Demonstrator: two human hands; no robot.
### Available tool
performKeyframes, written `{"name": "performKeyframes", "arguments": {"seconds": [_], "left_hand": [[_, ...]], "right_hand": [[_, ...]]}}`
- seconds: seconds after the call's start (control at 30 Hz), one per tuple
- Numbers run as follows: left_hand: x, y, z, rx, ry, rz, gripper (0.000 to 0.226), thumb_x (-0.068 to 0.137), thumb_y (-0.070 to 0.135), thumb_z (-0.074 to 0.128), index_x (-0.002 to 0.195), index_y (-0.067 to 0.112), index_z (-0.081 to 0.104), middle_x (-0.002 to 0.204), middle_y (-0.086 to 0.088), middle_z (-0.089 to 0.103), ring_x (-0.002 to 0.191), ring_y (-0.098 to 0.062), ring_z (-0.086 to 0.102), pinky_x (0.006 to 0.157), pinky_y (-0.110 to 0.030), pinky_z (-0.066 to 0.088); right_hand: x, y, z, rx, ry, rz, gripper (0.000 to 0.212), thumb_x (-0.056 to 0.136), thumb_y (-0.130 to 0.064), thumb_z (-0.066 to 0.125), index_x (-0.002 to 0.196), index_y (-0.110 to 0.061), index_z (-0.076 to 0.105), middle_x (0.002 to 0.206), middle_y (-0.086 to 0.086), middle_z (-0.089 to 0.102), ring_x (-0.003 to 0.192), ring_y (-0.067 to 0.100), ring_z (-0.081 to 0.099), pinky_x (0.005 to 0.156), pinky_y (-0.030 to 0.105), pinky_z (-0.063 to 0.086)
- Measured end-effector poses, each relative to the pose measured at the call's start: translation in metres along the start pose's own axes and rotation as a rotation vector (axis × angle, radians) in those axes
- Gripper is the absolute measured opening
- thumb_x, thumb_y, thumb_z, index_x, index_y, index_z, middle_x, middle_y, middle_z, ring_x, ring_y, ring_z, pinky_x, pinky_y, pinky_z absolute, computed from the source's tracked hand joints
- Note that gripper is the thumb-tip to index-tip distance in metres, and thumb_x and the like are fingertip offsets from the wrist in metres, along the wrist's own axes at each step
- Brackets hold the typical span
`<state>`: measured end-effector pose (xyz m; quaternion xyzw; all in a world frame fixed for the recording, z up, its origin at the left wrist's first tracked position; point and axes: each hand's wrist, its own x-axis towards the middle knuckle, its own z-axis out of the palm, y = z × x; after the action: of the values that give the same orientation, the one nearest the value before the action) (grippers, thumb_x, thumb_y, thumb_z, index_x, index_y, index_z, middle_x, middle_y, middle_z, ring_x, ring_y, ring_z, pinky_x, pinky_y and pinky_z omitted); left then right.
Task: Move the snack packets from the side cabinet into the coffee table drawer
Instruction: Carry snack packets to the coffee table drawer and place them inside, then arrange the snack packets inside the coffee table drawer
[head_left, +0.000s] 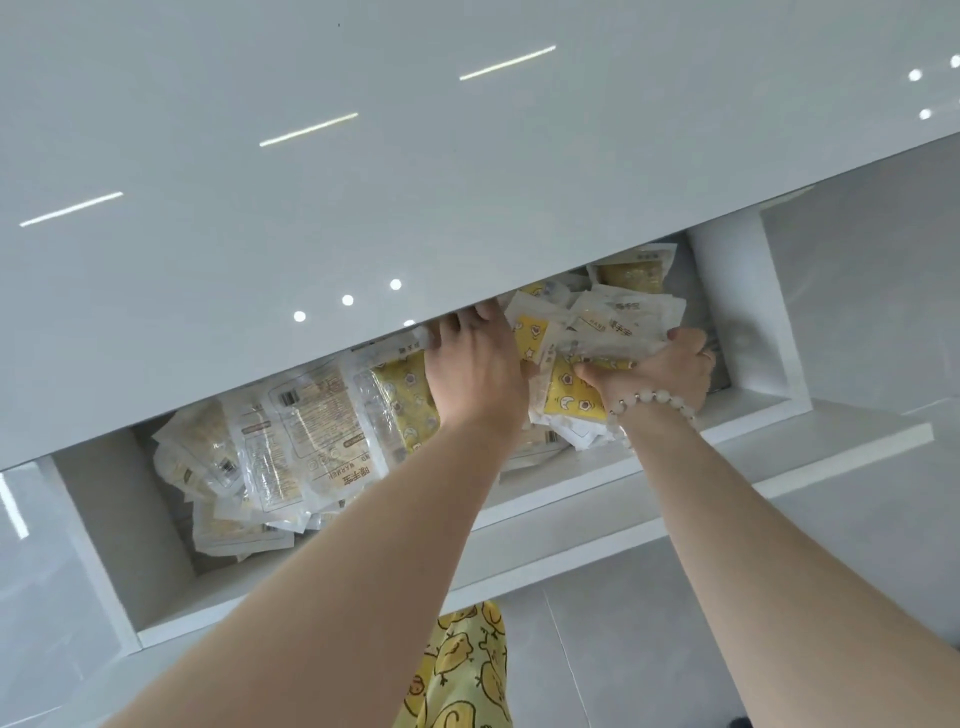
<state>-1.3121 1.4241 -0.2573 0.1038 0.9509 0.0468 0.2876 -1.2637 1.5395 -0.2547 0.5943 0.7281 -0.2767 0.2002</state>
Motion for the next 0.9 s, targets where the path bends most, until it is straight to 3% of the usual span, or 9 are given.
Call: {"name": "performKeyframes", "arguments": {"seconds": [0.1, 0.23, 0.37, 0.5, 0.6, 0.7, 0.77, 0.83, 0.9], "left_hand": [[-0.009, -0.004, 0.004, 0.021, 0.101, 0.08, 0.083, 0.081, 0.042, 0.069, 0.142, 0.003, 0.028, 0.138, -0.014, 0.043, 0.128, -0.03, 0.043, 0.106, -0.042, 0.036], [-0.013, -0.004, 0.008, 0.069, 0.17, 0.105, 0.085, 0.066, 0.038, 0.083, 0.131, -0.001, 0.044, 0.119, -0.02, 0.056, 0.107, -0.036, 0.057, 0.09, -0.046, 0.048], [-0.013, -0.007, 0.006, 0.181, 0.206, 0.115, 0.09, 0.041, 0.031, 0.094, 0.112, 0.003, 0.048, 0.094, -0.015, 0.065, 0.079, -0.03, 0.065, 0.066, -0.037, 0.055], [-0.034, -0.004, -0.013, 0.29, 0.061, 0.165, 0.083, 0.064, 0.037, 0.083, 0.134, 0.011, 0.047, 0.127, -0.017, 0.052, 0.113, -0.032, 0.055, 0.092, -0.046, 0.048], [-0.062, 0.001, -0.038, 0.313, -0.082, 0.261, 0.072, 0.094, 0.046, 0.047, 0.149, 0.016, 0.011, 0.155, -0.013, 0.01, 0.142, -0.03, 0.018, 0.116, -0.045, 0.021], [-0.091, -0.002, -0.08, 0.42, -0.133, 0.387, 0.066, 0.099, 0.045, 0.035, 0.15, 0.013, 0.008, 0.158, -0.013, 0.004, 0.146, -0.03, 0.008, 0.118, -0.044, 0.013], [-0.103, -0.009, -0.125, 0.533, -0.09, 0.529, 0.069, 0.09, 0.044, 0.058, 0.145, 0.009, 0.034, 0.152, -0.02, 0.028, 0.142, -0.034, 0.026, 0.113, -0.049, 0.023], [-0.105, -0.022, -0.17, 0.509, 0.028, 0.542, 0.065, 0.058, 0.039, 0.086, 0.113, 0.008, 0.069, 0.121, -0.015, 0.064, 0.117, -0.032, 0.059, 0.096, -0.048, 0.044], [-0.108, -0.028, -0.229, 0.474, 0.043, 0.466, 0.051, 0.05, 0.037, 0.088, 0.093, 0.013, 0.076, 0.105, -0.007, 0.071, 0.105, -0.026, 0.066, 0.083, -0.041, 0.054]], "right_hand": [[-0.001, 0.001, -0.002, -0.134, 0.088, -0.072, 0.095, 0.058, -0.04, 0.088, 0.129, -0.005, 0.035, 0.135, 0.014, 0.04, 0.127, 0.03, 0.038, 0.097, 0.041, 0.039], [-0.009, 0.005, 0.004, -0.395, 0.209, -0.349, 0.061, 0.075, -0.028, 0.076, 0.124, -0.006, 0.047, 0.129, 0.012, 0.046, 0.118, 0.029, 0.044, 0.095, 0.038, 0.037], [-0.017, 0.005, 0.001, -0.601, 0.069, -0.535, 0.038, 0.086, -0.021, 0.061, 0.121, -0.009, 0.054, 0.133, 0.012, 0.045, 0.122, 0.027, 0.041, 0.101, 0.036, 0.035], [-0.035, 0.01, -0.023, -0.722, -0.283, -0.64, 0.067, 0.09, -0.04, 0.056, 0.143, -0.011, 0.028, 0.155, 0.009, 0.015, 0.145, 0.026, 0.009, 0.11, 0.038, 0.029], [-0.057, 0.009, -0.056, -0.706, -0.32, -0.684, 0.066, 0.093, -0.044, 0.048, 0.146, -0.013, 0.022, 0.158, 0.004, 0.006, 0.146, 0.022, 0.002, 0.112, 0.038, 0.026], [-0.082, -0.004, -0.102, -0.702, -0.289, -0.717, 0.062, 0.095, -0.04, 0.046, 0.146, -0.014, 0.022, 0.158, 0.001, 0.01, 0.146, 0.022, -0.001, 0.115, 0.037, 0.025], [-0.104, -0.022, -0.136, -0.727, -0.285, -0.73, 0.064, 0.096, -0.037, 0.046, 0.149, -0.016, 0.017, 0.159, -0.001, 0.009, 0.146, 0.025, -0.007, 0.118, 0.039, 0.017], [-0.129, -0.048, -0.171, -0.735, -0.246, -0.794, 0.057, 0.097, -0.031, 0.042, 0.148, -0.017, 0.02, 0.158, -0.001, 0.011, 0.147, 0.025, -0.006, 0.118, 0.039, 0.016], [-0.156, -0.079, -0.207, -0.731, -0.184, -0.888, 0.047, 0.098, -0.024, 0.037, 0.144, -0.015, 0.03, 0.156, 0.002, 0.019, 0.147, 0.023, 0.0, 0.116, 0.036, 0.021]]}}
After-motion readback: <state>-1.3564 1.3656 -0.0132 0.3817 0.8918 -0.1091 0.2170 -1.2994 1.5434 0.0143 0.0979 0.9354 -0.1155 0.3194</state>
